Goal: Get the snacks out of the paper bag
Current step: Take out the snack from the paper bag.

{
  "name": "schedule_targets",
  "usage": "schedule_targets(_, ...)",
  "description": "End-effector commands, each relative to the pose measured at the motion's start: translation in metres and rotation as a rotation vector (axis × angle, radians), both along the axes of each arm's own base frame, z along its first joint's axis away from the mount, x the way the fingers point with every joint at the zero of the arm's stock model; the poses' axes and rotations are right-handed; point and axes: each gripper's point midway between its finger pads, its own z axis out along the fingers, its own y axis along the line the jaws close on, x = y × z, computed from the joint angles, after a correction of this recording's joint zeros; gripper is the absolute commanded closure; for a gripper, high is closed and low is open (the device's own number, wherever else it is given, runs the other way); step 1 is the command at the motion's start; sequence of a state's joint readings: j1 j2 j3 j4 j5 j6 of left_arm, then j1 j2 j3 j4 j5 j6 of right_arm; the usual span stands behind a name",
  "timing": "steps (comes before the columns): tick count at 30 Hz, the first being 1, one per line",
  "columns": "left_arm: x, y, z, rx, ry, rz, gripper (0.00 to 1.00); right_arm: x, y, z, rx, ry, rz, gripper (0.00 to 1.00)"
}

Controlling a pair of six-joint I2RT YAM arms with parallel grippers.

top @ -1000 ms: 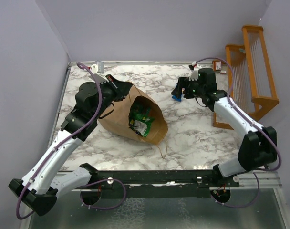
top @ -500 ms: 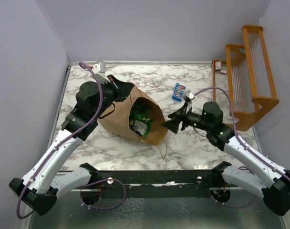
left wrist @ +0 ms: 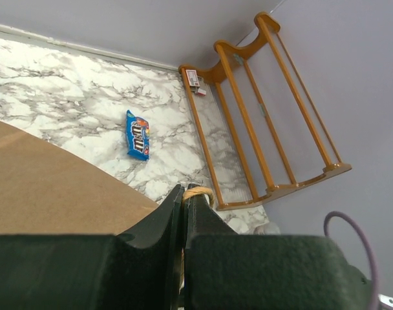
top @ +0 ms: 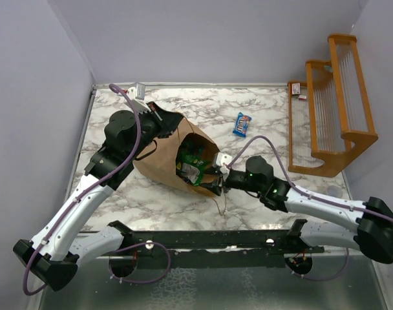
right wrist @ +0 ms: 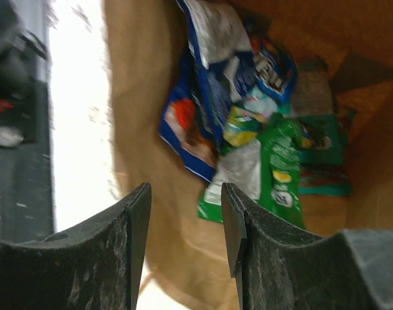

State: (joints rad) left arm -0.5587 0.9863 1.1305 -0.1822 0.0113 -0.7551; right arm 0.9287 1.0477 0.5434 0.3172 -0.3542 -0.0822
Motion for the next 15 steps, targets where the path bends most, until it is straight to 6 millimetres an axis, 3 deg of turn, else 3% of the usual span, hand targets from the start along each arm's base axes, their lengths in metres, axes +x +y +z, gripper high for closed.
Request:
schedule_targets(1, -0.001, -0.004, 0.013, -0.039, -0.036, -0.022, 1.0, 0.052, 0.004, -0.019, -0.181, -0.253, -0.123, 0.53)
schedule_targets(9, -0.001, -0.008, 0.015, -0.053, -0.04, -0.039, 1.0, 0.092, 0.01, -0.064, -0.41, -0.407, -0.2, 0.5)
schedule_targets(15, 0.0, -0.016, 0.01, -0.054, -0.027, -0.072, 1.0, 0.115, 0.008, -0.074, -0.493, -0.501, -0.284, 0.5)
